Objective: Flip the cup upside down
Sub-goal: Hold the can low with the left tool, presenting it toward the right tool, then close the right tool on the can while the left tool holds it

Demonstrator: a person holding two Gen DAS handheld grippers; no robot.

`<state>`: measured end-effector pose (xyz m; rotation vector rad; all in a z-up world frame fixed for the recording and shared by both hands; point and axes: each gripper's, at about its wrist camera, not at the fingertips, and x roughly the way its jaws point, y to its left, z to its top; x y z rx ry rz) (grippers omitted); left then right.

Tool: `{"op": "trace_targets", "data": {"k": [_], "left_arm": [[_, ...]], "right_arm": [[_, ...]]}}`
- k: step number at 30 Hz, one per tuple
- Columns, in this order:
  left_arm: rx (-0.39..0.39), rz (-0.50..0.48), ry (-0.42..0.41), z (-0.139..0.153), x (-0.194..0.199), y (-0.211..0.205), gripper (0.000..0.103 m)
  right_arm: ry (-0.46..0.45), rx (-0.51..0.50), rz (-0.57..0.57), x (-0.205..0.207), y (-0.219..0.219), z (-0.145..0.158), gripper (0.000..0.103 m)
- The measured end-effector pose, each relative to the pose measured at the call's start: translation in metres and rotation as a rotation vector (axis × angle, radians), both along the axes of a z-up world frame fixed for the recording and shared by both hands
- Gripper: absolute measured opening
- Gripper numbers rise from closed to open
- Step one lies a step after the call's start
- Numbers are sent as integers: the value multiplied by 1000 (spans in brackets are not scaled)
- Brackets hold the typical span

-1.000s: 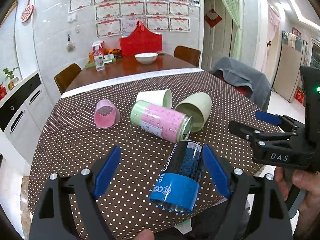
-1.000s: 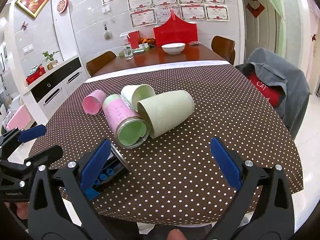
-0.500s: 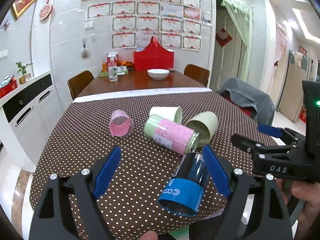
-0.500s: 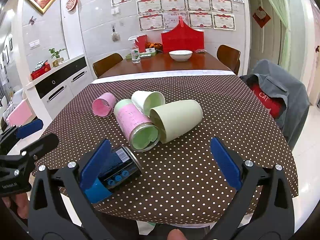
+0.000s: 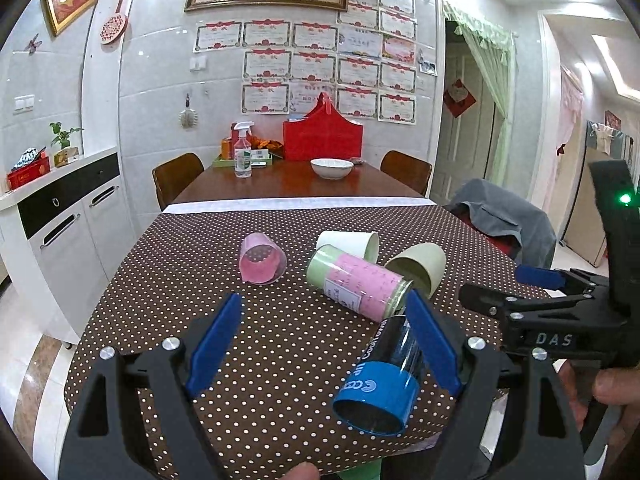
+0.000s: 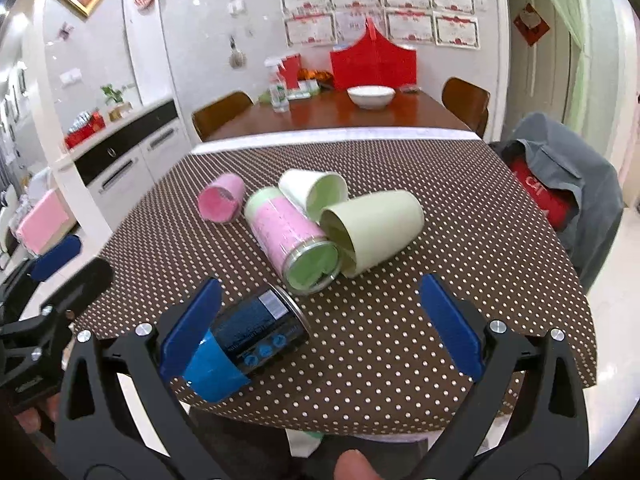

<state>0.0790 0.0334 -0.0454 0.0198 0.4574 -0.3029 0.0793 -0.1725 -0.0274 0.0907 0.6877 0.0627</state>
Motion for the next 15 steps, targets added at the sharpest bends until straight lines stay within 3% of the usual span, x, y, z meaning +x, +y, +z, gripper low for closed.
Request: {"op": "trace_targets", "data": {"k": [9, 15], "left_arm": [[21, 19, -17, -6, -3, 8, 82], [38, 50, 0, -18, 3, 22, 82]], "right_arm": [[224, 152, 46, 23, 8, -9, 97], [413, 292, -27, 44, 1, -31, 97]]}}
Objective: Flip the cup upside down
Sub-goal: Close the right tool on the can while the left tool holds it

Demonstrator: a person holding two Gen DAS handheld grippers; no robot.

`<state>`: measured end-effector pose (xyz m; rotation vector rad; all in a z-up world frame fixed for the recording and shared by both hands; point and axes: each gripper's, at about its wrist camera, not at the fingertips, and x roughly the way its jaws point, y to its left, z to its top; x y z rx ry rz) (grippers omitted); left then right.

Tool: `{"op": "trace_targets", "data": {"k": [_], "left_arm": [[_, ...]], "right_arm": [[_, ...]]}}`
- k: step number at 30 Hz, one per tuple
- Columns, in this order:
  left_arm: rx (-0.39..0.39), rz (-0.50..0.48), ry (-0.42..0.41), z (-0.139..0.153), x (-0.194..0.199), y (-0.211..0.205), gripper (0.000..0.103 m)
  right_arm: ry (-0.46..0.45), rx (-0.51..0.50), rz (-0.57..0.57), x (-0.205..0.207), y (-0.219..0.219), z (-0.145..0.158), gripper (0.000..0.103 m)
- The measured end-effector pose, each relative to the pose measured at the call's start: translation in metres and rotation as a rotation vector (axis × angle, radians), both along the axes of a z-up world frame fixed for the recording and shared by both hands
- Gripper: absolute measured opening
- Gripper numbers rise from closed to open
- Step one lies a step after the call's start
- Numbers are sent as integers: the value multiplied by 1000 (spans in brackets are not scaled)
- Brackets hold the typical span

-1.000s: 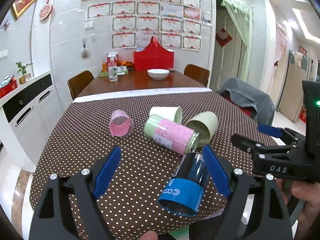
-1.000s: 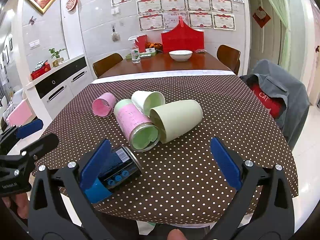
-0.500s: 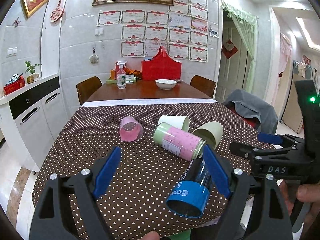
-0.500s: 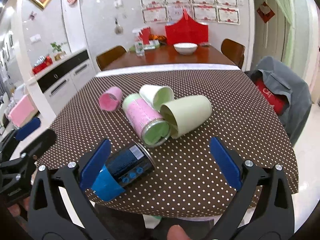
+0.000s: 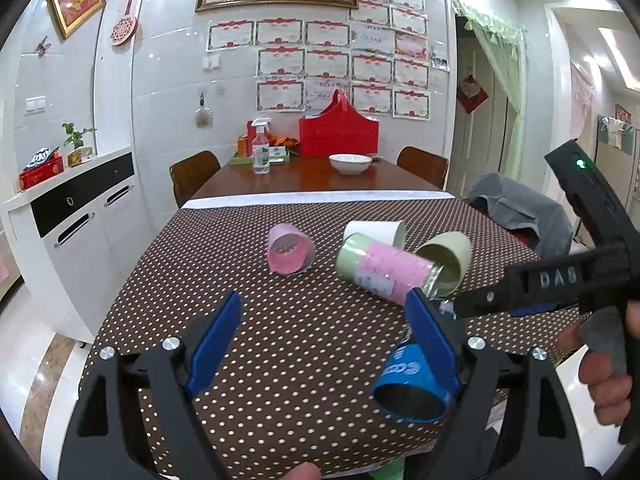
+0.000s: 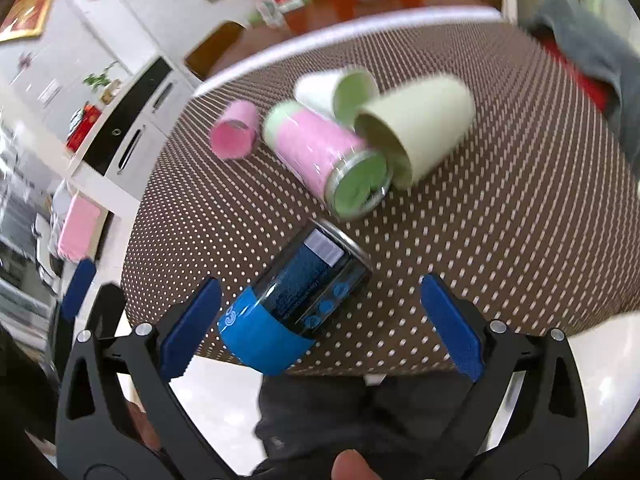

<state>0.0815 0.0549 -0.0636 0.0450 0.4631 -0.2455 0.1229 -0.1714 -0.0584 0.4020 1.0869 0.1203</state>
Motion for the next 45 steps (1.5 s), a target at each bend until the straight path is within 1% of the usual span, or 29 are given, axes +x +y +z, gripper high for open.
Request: {"op": "trace_targets", "data": {"k": [3, 6, 7, 9, 15, 20, 28, 29, 31, 32, 35, 45], "left_arm": [[2, 10, 2, -5, 1, 5, 82], [-8, 2, 13, -9, 4, 8, 82], [-10, -4, 15, -11, 4, 8, 82], [-15, -12, 19, -13, 5, 7, 82], [-25, -23, 27, -18, 5, 5, 82], [-31, -24, 30, -20, 7, 6, 82], [-38, -39, 40, -22, 10, 1, 82], [-38, -40, 41, -23, 11, 0, 82], [-38, -41, 43, -23, 11, -1, 82], [-37, -42, 45, -24, 12, -2, 82], [-32, -42, 48, -25, 12, -3, 82], [-15, -34, 58, -26, 13, -8, 82]], "right_arm": [[76, 58, -33, 9, -3, -9, 97], [180, 134, -51, 16, -1, -22, 97], [213, 147, -56, 18, 2, -26, 97], [246, 163, -70, 21, 4, -30, 97], [279, 198, -121, 28, 6, -28, 96], [322, 212, -163, 35, 5, -34, 92], [331, 159, -177, 48, 17, -43, 90], [332, 148, -176, 52, 23, -44, 89], [334, 129, -167, 58, 28, -47, 79], [334, 121, -162, 59, 29, -49, 76], [322, 112, -142, 59, 31, -50, 74], [288, 170, -87, 50, 31, -51, 73]]}}
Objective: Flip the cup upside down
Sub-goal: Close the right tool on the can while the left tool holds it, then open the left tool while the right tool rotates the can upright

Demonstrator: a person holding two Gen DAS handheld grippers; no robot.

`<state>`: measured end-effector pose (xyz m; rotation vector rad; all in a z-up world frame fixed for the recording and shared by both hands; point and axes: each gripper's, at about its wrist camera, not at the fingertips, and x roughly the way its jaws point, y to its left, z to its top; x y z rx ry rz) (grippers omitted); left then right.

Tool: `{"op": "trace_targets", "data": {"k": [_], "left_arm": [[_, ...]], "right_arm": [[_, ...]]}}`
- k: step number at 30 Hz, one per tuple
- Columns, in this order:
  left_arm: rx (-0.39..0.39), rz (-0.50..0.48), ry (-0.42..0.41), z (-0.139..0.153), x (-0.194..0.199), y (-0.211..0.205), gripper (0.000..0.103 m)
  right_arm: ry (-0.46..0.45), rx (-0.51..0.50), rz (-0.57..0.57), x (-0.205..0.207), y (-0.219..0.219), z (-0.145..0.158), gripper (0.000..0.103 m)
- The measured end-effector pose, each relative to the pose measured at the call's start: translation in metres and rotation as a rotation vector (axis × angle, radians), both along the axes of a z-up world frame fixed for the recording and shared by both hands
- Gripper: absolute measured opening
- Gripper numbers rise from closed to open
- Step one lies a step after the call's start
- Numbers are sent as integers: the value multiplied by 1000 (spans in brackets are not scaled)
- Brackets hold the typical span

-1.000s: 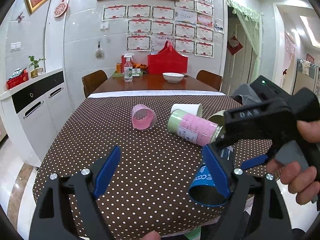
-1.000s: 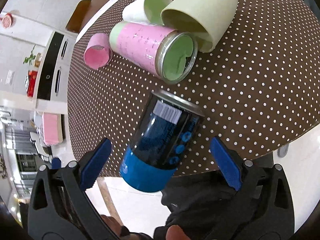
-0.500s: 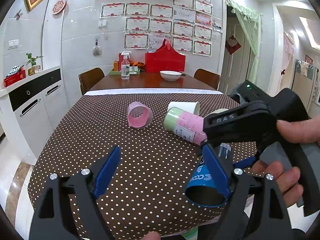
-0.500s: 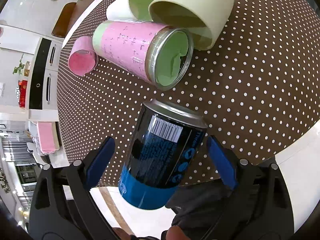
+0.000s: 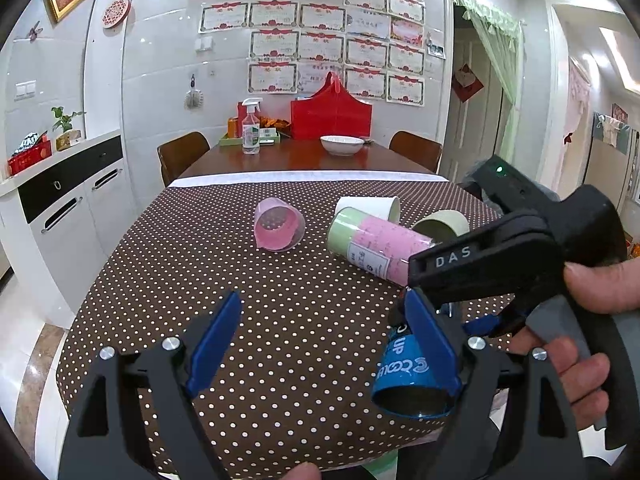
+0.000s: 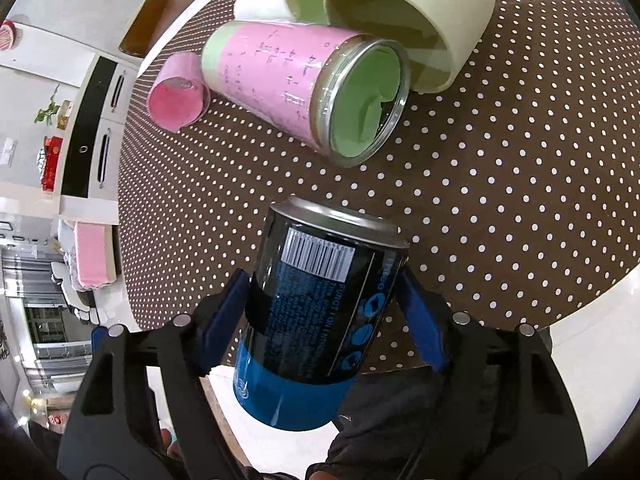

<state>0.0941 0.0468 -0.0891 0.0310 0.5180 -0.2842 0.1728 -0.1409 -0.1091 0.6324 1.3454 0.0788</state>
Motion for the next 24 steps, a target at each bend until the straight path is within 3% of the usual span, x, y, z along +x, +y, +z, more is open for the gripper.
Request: {"op": "trace_targets", "data": {"k": [6, 11, 15, 24], "left_arm": [[11, 5, -9, 4, -5, -4, 82], [20, 7, -21, 9, -11, -8, 82], [26, 13, -33, 14, -15, -12, 82], [31, 18, -65, 29, -21, -25, 82]], "right_arm": [[-58, 48, 14, -10, -12, 7, 72], [-159, 60, 26, -19, -26, 18, 71], [-282, 5, 52, -27, -32, 33, 70], [-574, -219, 113, -47, -32, 78, 70]]}}
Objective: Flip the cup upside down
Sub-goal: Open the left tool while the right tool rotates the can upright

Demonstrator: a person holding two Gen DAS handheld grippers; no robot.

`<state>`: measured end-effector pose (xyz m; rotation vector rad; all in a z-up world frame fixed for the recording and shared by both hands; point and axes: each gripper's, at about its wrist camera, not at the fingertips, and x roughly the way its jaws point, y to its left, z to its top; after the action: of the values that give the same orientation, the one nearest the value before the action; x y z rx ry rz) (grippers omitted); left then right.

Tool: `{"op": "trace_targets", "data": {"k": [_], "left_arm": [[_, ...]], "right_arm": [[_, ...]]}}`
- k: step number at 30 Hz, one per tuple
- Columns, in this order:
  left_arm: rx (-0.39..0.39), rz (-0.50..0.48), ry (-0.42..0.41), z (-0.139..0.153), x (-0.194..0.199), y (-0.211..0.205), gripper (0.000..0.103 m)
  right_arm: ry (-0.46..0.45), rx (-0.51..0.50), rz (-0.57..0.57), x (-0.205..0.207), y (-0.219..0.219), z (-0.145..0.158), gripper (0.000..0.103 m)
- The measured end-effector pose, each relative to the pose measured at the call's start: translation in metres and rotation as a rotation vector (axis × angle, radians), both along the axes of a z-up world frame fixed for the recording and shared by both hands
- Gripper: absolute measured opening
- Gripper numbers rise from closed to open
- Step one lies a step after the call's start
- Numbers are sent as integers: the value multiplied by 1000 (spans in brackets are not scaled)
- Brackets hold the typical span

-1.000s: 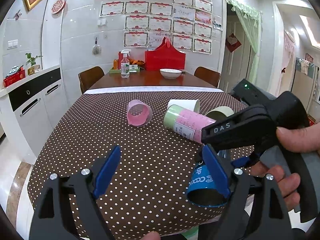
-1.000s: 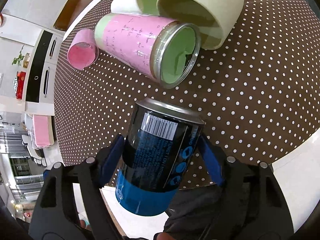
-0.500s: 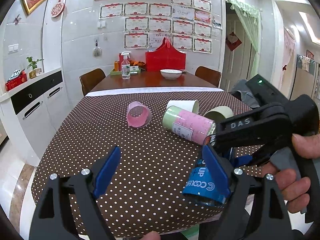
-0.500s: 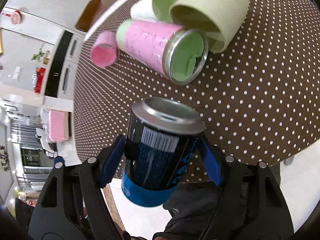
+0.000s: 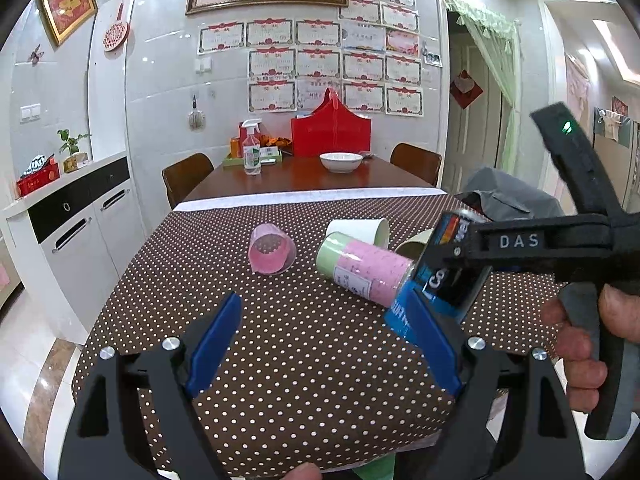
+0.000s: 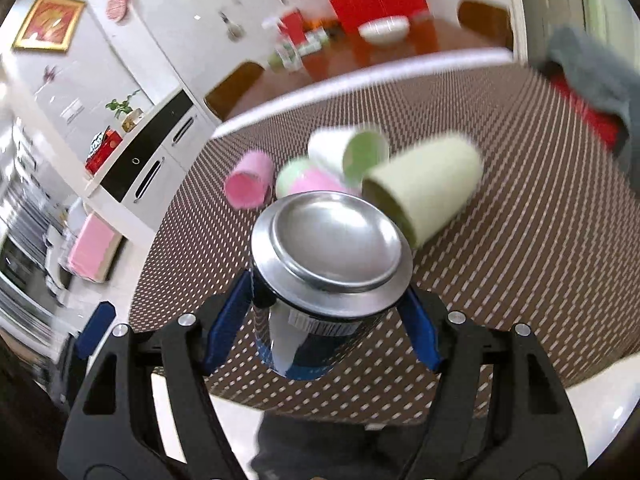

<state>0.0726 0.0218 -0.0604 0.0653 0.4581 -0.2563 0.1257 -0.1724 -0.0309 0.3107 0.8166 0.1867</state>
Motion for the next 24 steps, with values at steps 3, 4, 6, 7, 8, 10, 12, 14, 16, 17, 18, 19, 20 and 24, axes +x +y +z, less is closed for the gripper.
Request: {"op": "trace_targets", "data": {"k": [3, 4, 6, 7, 8, 10, 12, 14, 16, 17, 18, 19, 20, 24], "left_arm": [[-1, -1, -6, 3, -1, -4, 82], [0, -1, -8, 4, -2, -5, 82], [0, 2, -12, 6, -2, -6, 83], [-1, 3, -13, 6, -2, -6, 83], [-1, 5, -14, 7, -2, -7, 83], [-4, 9, -16, 8, -3, -7, 83], [-10, 12, -18, 8, -3, -7, 82], [-16, 16, -19, 8, -4, -7, 83], [-20, 18, -19, 8, -4, -8, 82], [-21, 20, -20, 7, -3, -8, 83], [-23, 22, -21, 6, -3, -8, 83], [-24, 25, -22, 6, -3, -8, 83], [-23, 29, -22, 5, -2, -8, 83], [-31, 39, -10, 1, 2, -7, 83]], "right_arm": [[-83, -83, 16, -10, 0, 14, 70], [-118, -119, 24, -13, 2, 19, 70], [-172, -178, 31, -18, 6, 27, 70], [-200, -208, 37, -22, 7, 31, 70], [-221, -233, 45, -25, 9, 34, 70], [-255, -273, 63, -31, 11, 36, 70], [-282, -314, 78, -35, 15, 36, 70], [-298, -340, 94, -38, 17, 34, 70], [-301, -348, 111, -39, 18, 30, 70], [-303, -361, 115, -39, 18, 27, 70], [-307, -372, 120, -40, 18, 24, 70], [-306, -377, 130, -39, 18, 21, 70], [-302, -376, 141, -39, 19, 18, 70], [-293, -391, 179, -37, 20, 3, 70]]}}
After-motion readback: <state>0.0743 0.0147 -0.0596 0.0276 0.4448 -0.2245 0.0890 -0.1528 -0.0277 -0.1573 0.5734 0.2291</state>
